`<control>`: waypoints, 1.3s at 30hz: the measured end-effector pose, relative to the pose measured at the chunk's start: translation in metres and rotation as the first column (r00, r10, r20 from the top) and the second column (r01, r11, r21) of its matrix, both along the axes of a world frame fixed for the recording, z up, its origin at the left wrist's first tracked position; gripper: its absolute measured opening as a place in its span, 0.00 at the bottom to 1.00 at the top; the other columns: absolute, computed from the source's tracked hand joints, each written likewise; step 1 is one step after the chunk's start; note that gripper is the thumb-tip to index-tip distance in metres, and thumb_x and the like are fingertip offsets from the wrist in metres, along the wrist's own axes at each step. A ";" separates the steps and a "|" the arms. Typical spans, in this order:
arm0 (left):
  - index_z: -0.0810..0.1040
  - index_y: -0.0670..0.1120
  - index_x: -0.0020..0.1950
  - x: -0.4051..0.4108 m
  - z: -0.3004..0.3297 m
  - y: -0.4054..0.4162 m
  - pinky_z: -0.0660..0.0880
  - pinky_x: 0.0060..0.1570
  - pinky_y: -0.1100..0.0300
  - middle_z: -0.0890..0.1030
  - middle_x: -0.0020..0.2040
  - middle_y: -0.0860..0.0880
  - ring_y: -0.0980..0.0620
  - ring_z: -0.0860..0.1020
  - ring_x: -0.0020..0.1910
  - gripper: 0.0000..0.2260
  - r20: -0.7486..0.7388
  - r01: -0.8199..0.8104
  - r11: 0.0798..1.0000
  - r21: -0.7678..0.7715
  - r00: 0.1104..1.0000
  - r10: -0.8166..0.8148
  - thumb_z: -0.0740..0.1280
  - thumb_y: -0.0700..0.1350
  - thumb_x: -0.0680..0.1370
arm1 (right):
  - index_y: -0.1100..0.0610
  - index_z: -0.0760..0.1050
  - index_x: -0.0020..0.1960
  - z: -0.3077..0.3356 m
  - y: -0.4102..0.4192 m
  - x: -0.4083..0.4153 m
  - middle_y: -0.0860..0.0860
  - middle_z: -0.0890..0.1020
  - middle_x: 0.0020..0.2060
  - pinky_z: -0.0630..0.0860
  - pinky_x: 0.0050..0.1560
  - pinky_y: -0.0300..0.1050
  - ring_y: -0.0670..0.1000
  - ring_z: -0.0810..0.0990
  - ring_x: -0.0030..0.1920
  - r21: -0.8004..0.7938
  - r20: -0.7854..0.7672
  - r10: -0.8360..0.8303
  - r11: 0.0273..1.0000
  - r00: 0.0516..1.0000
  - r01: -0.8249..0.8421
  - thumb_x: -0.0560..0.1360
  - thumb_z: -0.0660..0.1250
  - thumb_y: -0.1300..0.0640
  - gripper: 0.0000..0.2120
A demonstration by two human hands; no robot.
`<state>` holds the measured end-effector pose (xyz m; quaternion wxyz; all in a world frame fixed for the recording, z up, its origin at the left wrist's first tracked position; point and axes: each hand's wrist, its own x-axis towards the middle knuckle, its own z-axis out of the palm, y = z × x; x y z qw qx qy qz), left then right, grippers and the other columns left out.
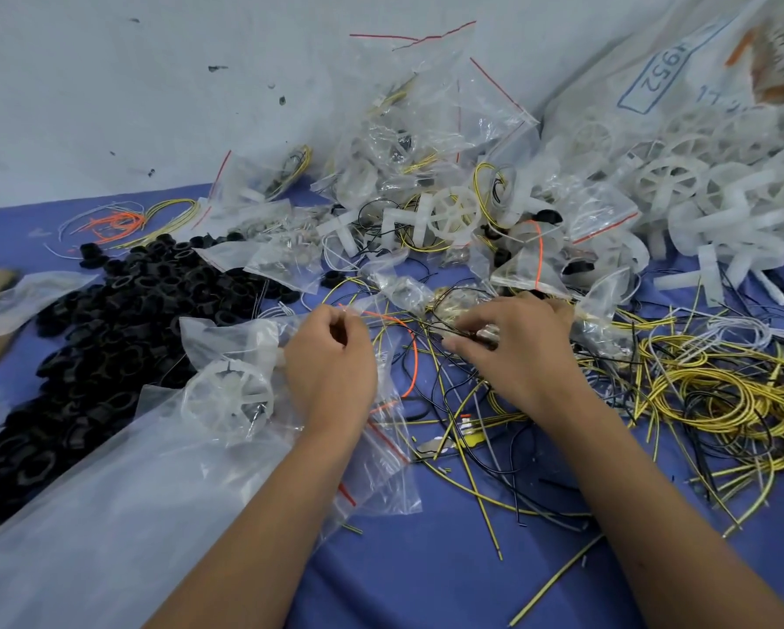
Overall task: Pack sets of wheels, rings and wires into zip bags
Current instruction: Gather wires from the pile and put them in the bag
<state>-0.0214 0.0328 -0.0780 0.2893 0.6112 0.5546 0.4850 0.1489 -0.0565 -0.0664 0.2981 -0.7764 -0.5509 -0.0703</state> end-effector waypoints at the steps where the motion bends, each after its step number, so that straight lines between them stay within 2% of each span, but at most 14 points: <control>1: 0.72 0.50 0.35 0.000 -0.001 0.001 0.64 0.32 0.68 0.76 0.31 0.55 0.60 0.72 0.32 0.14 0.009 0.004 1.000 0.004 1.000 -0.004 0.65 0.49 0.81 | 0.45 0.84 0.45 0.001 0.000 0.000 0.42 0.85 0.42 0.59 0.59 0.50 0.49 0.77 0.52 -0.007 -0.018 0.027 1.000 0.999 -0.027 0.74 0.69 0.34 0.15; 3: 0.72 0.50 0.35 0.000 -0.002 0.001 0.64 0.34 0.63 0.76 0.31 0.54 0.58 0.72 0.31 0.14 0.031 0.018 1.000 0.015 0.999 -0.018 0.65 0.48 0.81 | 0.48 0.84 0.44 0.003 0.000 -0.001 0.43 0.85 0.40 0.70 0.60 0.56 0.49 0.80 0.49 0.012 -0.085 0.082 0.997 0.993 -0.081 0.76 0.62 0.31 0.23; 5: 0.71 0.51 0.35 0.001 0.000 0.000 0.65 0.35 0.61 0.75 0.30 0.55 0.58 0.71 0.30 0.15 0.075 0.061 0.997 0.051 0.995 -0.065 0.65 0.47 0.81 | 0.50 0.84 0.42 0.005 -0.002 -0.002 0.44 0.85 0.37 0.75 0.54 0.55 0.49 0.81 0.44 0.096 -0.124 0.103 0.991 0.987 -0.092 0.78 0.61 0.35 0.22; 7: 0.70 0.52 0.34 0.004 0.005 -0.004 0.64 0.34 0.65 0.74 0.29 0.58 0.59 0.70 0.29 0.16 0.094 0.128 0.983 0.128 0.986 -0.141 0.66 0.45 0.81 | 0.52 0.85 0.43 0.006 -0.004 -0.001 0.44 0.85 0.38 0.77 0.50 0.50 0.47 0.81 0.42 0.175 -0.133 0.097 0.982 0.986 -0.073 0.79 0.67 0.44 0.15; 9: 0.70 0.51 0.35 0.007 0.011 -0.011 0.66 0.34 0.63 0.73 0.28 0.56 0.58 0.69 0.29 0.15 0.094 0.218 0.954 0.204 0.966 -0.241 0.66 0.44 0.82 | 0.55 0.86 0.45 0.009 -0.007 0.001 0.44 0.85 0.38 0.76 0.46 0.45 0.44 0.80 0.41 0.208 -0.144 0.071 0.977 0.987 -0.040 0.79 0.70 0.49 0.11; 12: 0.71 0.46 0.36 0.013 0.023 -0.022 0.70 0.32 0.54 0.72 0.28 0.52 0.51 0.71 0.28 0.13 0.118 0.332 0.902 0.275 0.920 -0.375 0.65 0.44 0.81 | 0.56 0.85 0.46 0.016 -0.012 0.003 0.45 0.84 0.36 0.76 0.41 0.44 0.45 0.79 0.38 0.276 -0.161 0.026 0.961 0.987 0.019 0.79 0.70 0.51 0.10; 15: 0.70 0.44 0.37 0.018 0.034 -0.033 0.69 0.29 0.59 0.72 0.26 0.52 0.55 0.71 0.24 0.13 0.156 0.435 0.849 0.300 0.855 -0.494 0.63 0.45 0.81 | 0.55 0.85 0.47 0.026 -0.025 0.009 0.46 0.85 0.37 0.78 0.40 0.47 0.46 0.81 0.37 0.328 -0.168 -0.040 0.940 0.985 0.094 0.79 0.70 0.51 0.09; 17: 0.70 0.43 0.38 0.021 0.037 -0.039 0.69 0.29 0.59 0.72 0.25 0.52 0.55 0.70 0.23 0.13 0.169 0.496 0.821 0.284 0.817 -0.551 0.63 0.45 0.81 | 0.55 0.85 0.48 0.029 -0.038 0.018 0.49 0.85 0.37 0.79 0.41 0.48 0.49 0.82 0.38 0.285 -0.164 -0.121 0.944 0.979 0.164 0.79 0.69 0.51 0.09; 20: 0.71 0.43 0.38 0.028 0.039 -0.052 0.68 0.29 0.60 0.72 0.25 0.51 0.54 0.70 0.23 0.13 0.157 0.574 0.779 0.253 0.770 -0.619 0.64 0.45 0.82 | 0.54 0.84 0.47 0.034 -0.062 0.039 0.52 0.86 0.39 0.80 0.45 0.50 0.54 0.82 0.40 0.124 -0.146 -0.271 0.949 0.952 0.289 0.78 0.70 0.52 0.07; 25: 0.70 0.41 0.38 0.040 0.036 -0.070 0.68 0.30 0.59 0.71 0.25 0.50 0.53 0.70 0.22 0.14 0.167 0.633 0.751 0.190 0.733 -0.660 0.64 0.42 0.83 | 0.53 0.83 0.47 0.045 -0.111 0.077 0.55 0.86 0.44 0.81 0.49 0.53 0.59 0.83 0.46 -0.122 -0.070 -0.455 0.887 0.888 0.445 0.75 0.71 0.56 0.03; 29: 0.70 0.36 0.39 0.057 0.029 -0.087 0.67 0.28 0.60 0.72 0.24 0.48 0.52 0.69 0.22 0.14 0.222 0.640 0.753 0.155 0.720 -0.658 0.63 0.40 0.84 | 0.52 0.80 0.52 0.045 -0.135 0.098 0.55 0.84 0.51 0.80 0.52 0.52 0.60 0.81 0.51 -0.371 -0.009 -0.511 0.800 0.860 0.472 0.72 0.72 0.61 0.10; 33: 0.71 0.39 0.40 0.069 0.019 -0.099 0.68 0.29 0.58 0.73 0.25 0.48 0.50 0.70 0.23 0.15 0.258 0.645 0.755 0.118 0.714 -0.650 0.62 0.43 0.85 | 0.55 0.81 0.49 0.044 -0.139 0.104 0.56 0.85 0.46 0.82 0.51 0.54 0.60 0.82 0.47 -0.414 -0.001 -0.511 0.783 0.860 0.465 0.71 0.73 0.63 0.08; 36: 0.72 0.39 0.40 0.071 0.007 -0.102 0.67 0.24 0.62 0.73 0.23 0.49 0.53 0.69 0.21 0.14 0.286 0.618 0.781 0.087 0.736 -0.614 0.63 0.42 0.85 | 0.58 0.84 0.44 0.044 -0.139 0.106 0.58 0.85 0.42 0.83 0.47 0.53 0.60 0.83 0.43 -0.433 -0.004 -0.511 0.776 0.860 0.459 0.70 0.74 0.64 0.04; 39: 0.72 0.39 0.39 0.069 -0.003 -0.099 0.66 0.23 0.62 0.73 0.23 0.48 0.53 0.68 0.20 0.15 0.290 0.624 0.779 0.061 0.735 -0.612 0.63 0.42 0.85 | 0.57 0.84 0.43 0.044 -0.141 0.106 0.57 0.86 0.42 0.82 0.47 0.51 0.59 0.83 0.44 -0.405 -0.022 -0.497 0.797 0.867 0.447 0.71 0.74 0.64 0.03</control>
